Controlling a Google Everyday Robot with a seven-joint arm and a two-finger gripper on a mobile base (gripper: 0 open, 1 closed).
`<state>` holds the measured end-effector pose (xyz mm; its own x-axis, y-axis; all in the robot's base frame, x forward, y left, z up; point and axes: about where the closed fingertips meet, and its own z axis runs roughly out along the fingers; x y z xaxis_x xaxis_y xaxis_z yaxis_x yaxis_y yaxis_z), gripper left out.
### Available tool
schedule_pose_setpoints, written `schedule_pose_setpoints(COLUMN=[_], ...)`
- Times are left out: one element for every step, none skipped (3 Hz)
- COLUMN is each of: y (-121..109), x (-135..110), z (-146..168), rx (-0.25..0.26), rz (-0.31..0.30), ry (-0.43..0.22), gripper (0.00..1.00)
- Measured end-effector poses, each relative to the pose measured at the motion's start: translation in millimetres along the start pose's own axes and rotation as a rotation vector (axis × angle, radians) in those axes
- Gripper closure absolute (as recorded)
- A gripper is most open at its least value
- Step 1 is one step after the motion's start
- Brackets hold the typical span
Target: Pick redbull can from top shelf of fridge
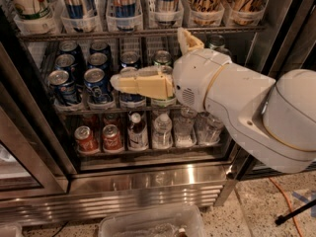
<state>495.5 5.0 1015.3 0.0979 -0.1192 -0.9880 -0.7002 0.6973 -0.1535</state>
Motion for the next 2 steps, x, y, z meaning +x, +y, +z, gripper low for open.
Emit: schedule_pose_setpoints(y=[-14,-29], x=[1,-6], z=[2,8], rx=[0.028,0.040], rz=[0.000,-0.047], ry=[-0.032,-0.062], gripper=[0.00,0.00])
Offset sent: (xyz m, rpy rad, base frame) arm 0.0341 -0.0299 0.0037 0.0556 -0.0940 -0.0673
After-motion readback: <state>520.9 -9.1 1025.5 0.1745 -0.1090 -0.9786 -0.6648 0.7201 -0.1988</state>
